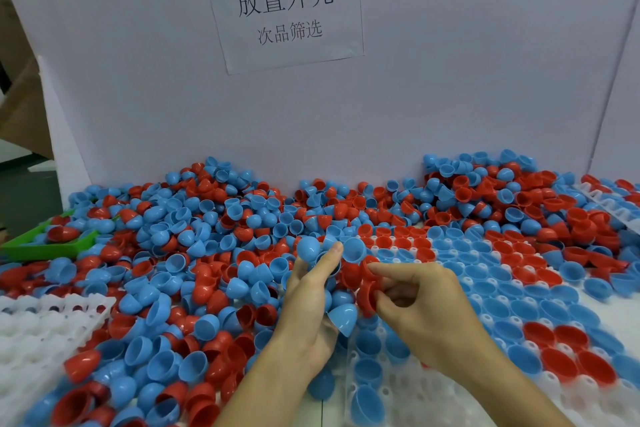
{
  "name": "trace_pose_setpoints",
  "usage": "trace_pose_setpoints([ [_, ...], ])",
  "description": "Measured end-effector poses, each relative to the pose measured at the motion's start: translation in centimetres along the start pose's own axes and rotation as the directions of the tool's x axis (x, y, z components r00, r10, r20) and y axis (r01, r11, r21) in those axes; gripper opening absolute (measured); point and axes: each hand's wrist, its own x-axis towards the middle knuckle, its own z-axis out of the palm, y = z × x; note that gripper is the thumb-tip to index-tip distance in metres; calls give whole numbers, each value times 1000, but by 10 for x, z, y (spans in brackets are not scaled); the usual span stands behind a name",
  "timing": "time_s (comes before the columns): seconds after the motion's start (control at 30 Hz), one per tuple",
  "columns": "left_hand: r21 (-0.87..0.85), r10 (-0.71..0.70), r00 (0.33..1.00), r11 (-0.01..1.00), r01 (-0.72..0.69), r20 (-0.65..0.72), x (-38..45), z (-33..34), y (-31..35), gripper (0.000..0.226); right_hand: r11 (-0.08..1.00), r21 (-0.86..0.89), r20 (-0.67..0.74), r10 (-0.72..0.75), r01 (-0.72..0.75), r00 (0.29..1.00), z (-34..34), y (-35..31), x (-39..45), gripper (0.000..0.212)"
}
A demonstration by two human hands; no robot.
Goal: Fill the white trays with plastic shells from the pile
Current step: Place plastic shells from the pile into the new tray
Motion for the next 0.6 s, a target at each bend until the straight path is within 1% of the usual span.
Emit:
trace_pose_setpoints([
  [0.07, -4, 1, 1000, 1000, -1, -4, 0, 0, 0, 43, 1000, -17, 26, -1, 1, 1000, -1, 0, 0, 36],
  [0.17, -17, -2, 1000, 1000, 2, -6, -1, 0, 0, 36, 999, -36, 81, -15, 18, 997, 0, 1, 0, 39],
  [0.3, -14, -11, 1000, 1000, 11, -11, -2, 1, 0, 33, 998, -52, 101, -33, 38, 994, -3, -1, 0, 42],
  [0.47, 8, -20, 1000, 1000, 20, 7, -1, 0, -2, 39, 995, -16, 154, -94, 97, 984, -7, -9, -1, 71],
  [0.5, 10, -26, 1000, 1000, 26, 12, 0, 0, -2, 43, 995, -4, 159, -98, 100, 982, -7, -11, -1, 72],
  [0.6, -9, -54, 998, 998, 55, 35, 1, 0, -2, 54, 993, 11, 127, -118, 117, 985, -9, -16, -3, 60],
])
